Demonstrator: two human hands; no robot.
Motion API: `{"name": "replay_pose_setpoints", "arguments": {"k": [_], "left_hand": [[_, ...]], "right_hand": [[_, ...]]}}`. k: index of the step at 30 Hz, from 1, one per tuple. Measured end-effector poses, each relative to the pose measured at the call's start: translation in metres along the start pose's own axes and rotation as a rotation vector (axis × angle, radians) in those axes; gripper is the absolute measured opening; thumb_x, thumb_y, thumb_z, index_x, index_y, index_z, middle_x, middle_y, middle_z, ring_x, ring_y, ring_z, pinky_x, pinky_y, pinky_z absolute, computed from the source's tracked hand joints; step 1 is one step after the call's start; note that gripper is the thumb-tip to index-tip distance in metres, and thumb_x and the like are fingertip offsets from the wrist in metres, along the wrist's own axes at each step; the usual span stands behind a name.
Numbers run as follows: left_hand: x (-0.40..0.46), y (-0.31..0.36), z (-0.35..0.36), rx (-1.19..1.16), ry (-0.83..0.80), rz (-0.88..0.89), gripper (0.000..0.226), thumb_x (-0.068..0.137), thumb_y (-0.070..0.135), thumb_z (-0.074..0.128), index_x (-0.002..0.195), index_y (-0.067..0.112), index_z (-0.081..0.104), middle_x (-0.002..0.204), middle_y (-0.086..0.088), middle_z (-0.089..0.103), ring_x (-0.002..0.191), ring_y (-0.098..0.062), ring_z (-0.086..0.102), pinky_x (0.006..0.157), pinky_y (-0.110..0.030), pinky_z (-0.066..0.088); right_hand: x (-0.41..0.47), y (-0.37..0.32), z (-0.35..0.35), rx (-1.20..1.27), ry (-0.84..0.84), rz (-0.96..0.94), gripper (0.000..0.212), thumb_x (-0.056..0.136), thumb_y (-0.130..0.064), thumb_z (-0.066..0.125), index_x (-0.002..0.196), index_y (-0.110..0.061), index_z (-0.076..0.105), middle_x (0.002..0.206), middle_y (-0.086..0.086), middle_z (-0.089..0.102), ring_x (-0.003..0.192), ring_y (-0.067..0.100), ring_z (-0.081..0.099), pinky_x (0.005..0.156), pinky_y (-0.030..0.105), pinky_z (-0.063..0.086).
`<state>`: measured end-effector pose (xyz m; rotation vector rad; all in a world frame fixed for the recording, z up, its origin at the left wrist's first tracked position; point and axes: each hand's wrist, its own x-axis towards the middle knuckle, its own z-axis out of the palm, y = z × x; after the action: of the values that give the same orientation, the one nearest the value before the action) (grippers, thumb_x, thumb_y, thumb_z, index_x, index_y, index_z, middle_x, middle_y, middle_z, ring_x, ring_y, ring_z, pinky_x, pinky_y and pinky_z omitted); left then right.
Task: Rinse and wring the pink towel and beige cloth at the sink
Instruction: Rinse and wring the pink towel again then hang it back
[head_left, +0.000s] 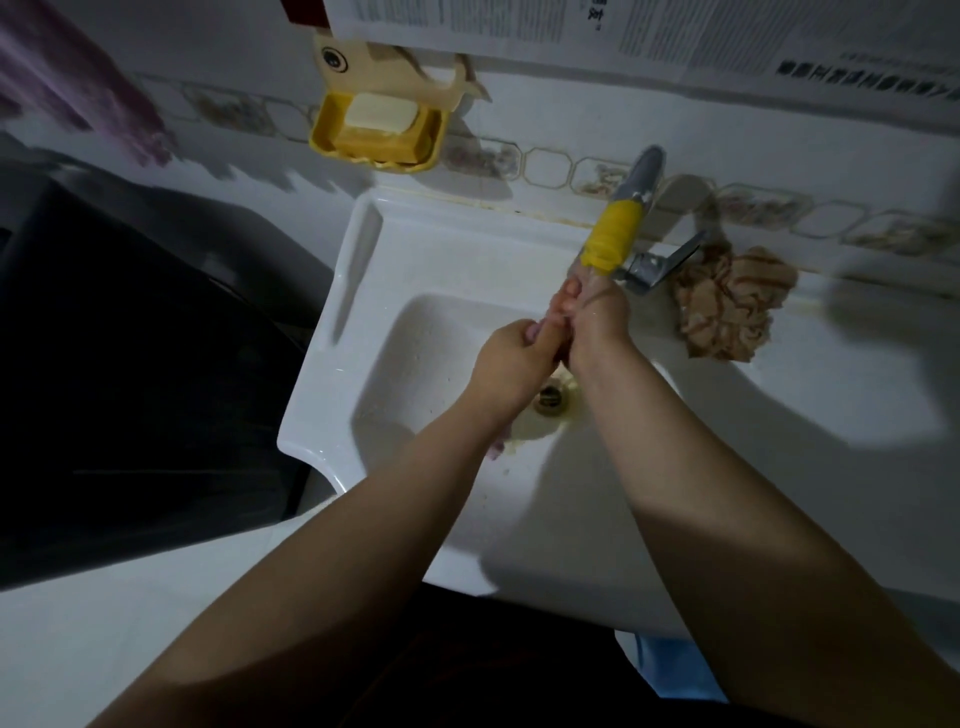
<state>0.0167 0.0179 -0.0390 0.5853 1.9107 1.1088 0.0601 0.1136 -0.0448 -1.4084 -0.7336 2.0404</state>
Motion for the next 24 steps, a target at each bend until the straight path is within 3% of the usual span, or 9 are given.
{"name": "replay_pose_setpoints", "arguments": {"k": [2, 4, 6, 9, 12, 15, 20, 22, 24], "left_hand": [[0.003, 0.001, -0.009, -0.075, -0.064, 0.041, 0.029, 0.09, 0.035, 0.061, 0.065, 0.02, 0.062, 0.051, 0.013, 0.06, 0.047, 0.003, 0.051, 0.045, -0.014, 0.041], [0.009, 0.0, -0.024, -0.22, -0.064, 0.036, 0.005, 0.091, 0.021, 0.063, 0.091, 0.017, 0.06, 0.079, 0.004, 0.064, 0.07, -0.006, 0.059, 0.05, -0.016, 0.049], [0.019, -0.001, -0.038, -0.348, 0.004, 0.012, 0.018, 0.093, 0.01, 0.058, 0.107, 0.007, 0.048, 0.097, -0.009, 0.058, 0.087, -0.018, 0.061, 0.058, -0.023, 0.055], [0.032, 0.002, -0.05, -0.45, 0.057, 0.045, 0.018, 0.091, -0.002, 0.054, 0.105, 0.009, 0.048, 0.098, -0.008, 0.059, 0.087, -0.02, 0.062, 0.072, -0.033, 0.057], [0.039, 0.004, -0.051, -0.507, 0.031, 0.087, 0.021, 0.089, -0.008, 0.051, 0.098, 0.011, 0.056, 0.09, -0.008, 0.062, 0.081, -0.021, 0.064, 0.076, -0.039, 0.057], [0.041, 0.005, -0.052, -0.543, 0.056, 0.097, 0.011, 0.088, 0.001, 0.051, 0.095, 0.005, 0.059, 0.071, -0.007, 0.062, 0.06, -0.018, 0.059, 0.057, -0.034, 0.053], [0.043, 0.004, -0.042, -0.388, 0.053, -0.055, 0.029, 0.082, 0.037, 0.061, 0.088, 0.009, 0.063, 0.074, -0.01, 0.062, 0.066, -0.023, 0.055, 0.058, -0.032, 0.045], [0.042, 0.004, -0.033, -0.377, 0.016, -0.136, 0.035, 0.087, 0.044, 0.058, 0.081, 0.009, 0.063, 0.059, -0.005, 0.057, 0.051, -0.021, 0.049, 0.047, -0.024, 0.039], [0.04, 0.005, -0.021, -0.394, 0.032, -0.215, 0.034, 0.095, 0.039, 0.051, 0.076, 0.011, 0.058, 0.05, 0.0, 0.049, 0.041, -0.016, 0.041, 0.039, -0.019, 0.034]], "right_hand": [[0.004, -0.006, -0.009, -0.144, -0.056, 0.047, 0.029, 0.098, -0.025, 0.04, 0.082, -0.011, 0.06, 0.058, 0.0, 0.051, 0.04, 0.011, 0.047, 0.04, 0.017, 0.04], [0.005, -0.012, -0.018, -0.378, -0.105, 0.046, 0.027, 0.098, -0.03, 0.043, 0.108, -0.013, 0.061, 0.076, 0.011, 0.055, 0.045, 0.018, 0.054, 0.041, 0.02, 0.039], [0.006, -0.015, -0.036, -0.573, -0.216, -0.033, 0.032, 0.095, -0.022, 0.054, 0.126, -0.022, 0.05, 0.101, 0.014, 0.06, 0.063, 0.015, 0.065, 0.049, 0.022, 0.049], [-0.001, -0.018, -0.069, -0.882, -0.441, -0.137, 0.057, 0.08, -0.021, 0.074, 0.123, -0.044, 0.046, 0.124, 0.003, 0.051, 0.089, 0.008, 0.062, 0.059, 0.02, 0.053], [-0.009, -0.022, -0.081, -0.833, -0.513, -0.097, 0.047, 0.08, -0.016, 0.072, 0.105, -0.049, 0.051, 0.112, 0.004, 0.061, 0.062, 0.004, 0.067, 0.046, 0.017, 0.048], [-0.011, -0.026, -0.083, -0.769, -0.462, -0.089, 0.009, 0.092, -0.024, 0.059, 0.101, -0.025, 0.059, 0.086, 0.005, 0.073, 0.069, 0.019, 0.071, 0.048, 0.027, 0.053], [-0.004, -0.015, -0.077, -0.535, -0.197, -0.014, 0.034, 0.097, -0.042, 0.046, 0.086, -0.019, 0.068, 0.071, -0.001, 0.073, 0.06, 0.018, 0.069, 0.045, 0.021, 0.049], [-0.004, -0.016, -0.064, -0.31, -0.144, 0.054, 0.04, 0.096, -0.045, 0.046, 0.093, -0.013, 0.07, 0.08, 0.004, 0.073, 0.066, 0.017, 0.068, 0.054, 0.024, 0.053], [-0.009, -0.012, -0.05, -0.372, -0.14, 0.04, 0.042, 0.09, -0.052, 0.052, 0.087, -0.016, 0.072, 0.077, 0.004, 0.072, 0.065, 0.018, 0.067, 0.059, 0.028, 0.053]]}}
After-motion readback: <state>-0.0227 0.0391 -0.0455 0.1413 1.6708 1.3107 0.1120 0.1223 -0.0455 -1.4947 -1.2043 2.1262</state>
